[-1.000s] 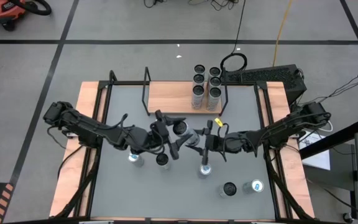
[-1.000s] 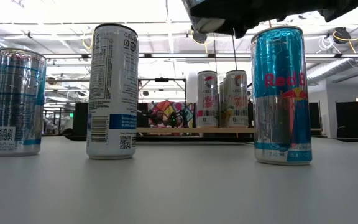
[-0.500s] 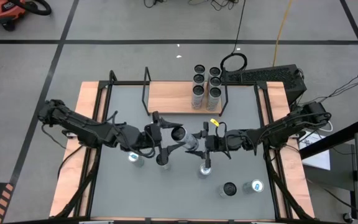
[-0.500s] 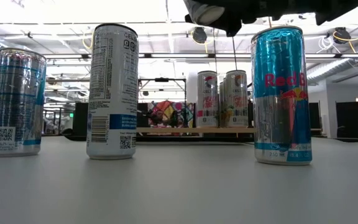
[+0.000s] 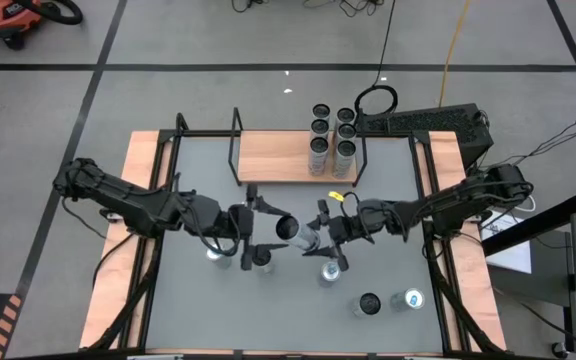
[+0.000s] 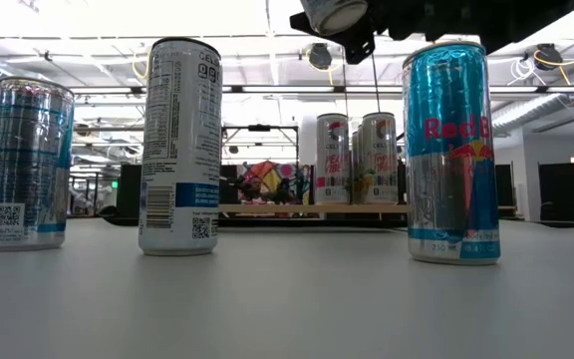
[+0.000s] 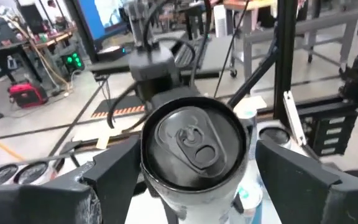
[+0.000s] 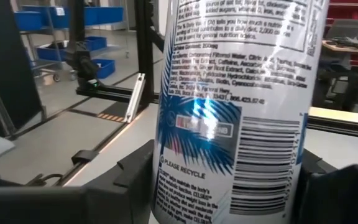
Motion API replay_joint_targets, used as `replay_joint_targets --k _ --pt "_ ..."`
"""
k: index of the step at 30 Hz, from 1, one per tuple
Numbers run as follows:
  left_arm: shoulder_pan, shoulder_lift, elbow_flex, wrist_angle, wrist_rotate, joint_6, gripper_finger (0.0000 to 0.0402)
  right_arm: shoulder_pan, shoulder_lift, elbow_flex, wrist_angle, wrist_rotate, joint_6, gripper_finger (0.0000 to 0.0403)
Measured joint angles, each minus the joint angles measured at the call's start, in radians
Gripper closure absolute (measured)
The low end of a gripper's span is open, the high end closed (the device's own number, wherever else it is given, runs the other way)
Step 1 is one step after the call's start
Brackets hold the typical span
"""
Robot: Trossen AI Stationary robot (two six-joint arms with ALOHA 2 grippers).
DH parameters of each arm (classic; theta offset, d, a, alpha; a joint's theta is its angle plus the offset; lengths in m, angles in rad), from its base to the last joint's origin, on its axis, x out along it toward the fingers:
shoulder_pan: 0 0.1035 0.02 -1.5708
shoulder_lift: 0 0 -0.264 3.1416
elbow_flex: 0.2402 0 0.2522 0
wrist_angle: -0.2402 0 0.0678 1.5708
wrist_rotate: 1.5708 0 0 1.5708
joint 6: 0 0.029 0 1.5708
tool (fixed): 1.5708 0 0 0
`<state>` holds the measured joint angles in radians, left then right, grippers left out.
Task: Place canned beverage on shelf
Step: Put the top white blue soda can on the shelf
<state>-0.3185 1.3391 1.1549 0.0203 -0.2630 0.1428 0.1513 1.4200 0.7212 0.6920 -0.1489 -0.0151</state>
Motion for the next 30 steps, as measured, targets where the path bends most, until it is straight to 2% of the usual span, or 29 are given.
replay_joint_targets --k 11,14,23,30 --pt "0.019 0.002 -0.001 -0.029 0.017 -0.005 0.0095 -0.034 0.0 0.0 -0.001 -0.028 -0.01 0.0204" --pt "0.019 0.002 -0.001 -0.039 0.02 -0.005 0.0109 -0.044 0.0 0.0 -0.001 -0.066 -0.008 0.0204" --pt "0.018 0.002 -0.001 -0.065 0.021 -0.002 0.0152 -0.047 0.0 0.0 -0.008 -0.067 -0.024 0.0203" --pt "0.018 0.002 -0.001 -0.071 0.025 -0.002 0.0155 -0.047 0.0 0.0 -0.008 -0.065 -0.022 0.0174"
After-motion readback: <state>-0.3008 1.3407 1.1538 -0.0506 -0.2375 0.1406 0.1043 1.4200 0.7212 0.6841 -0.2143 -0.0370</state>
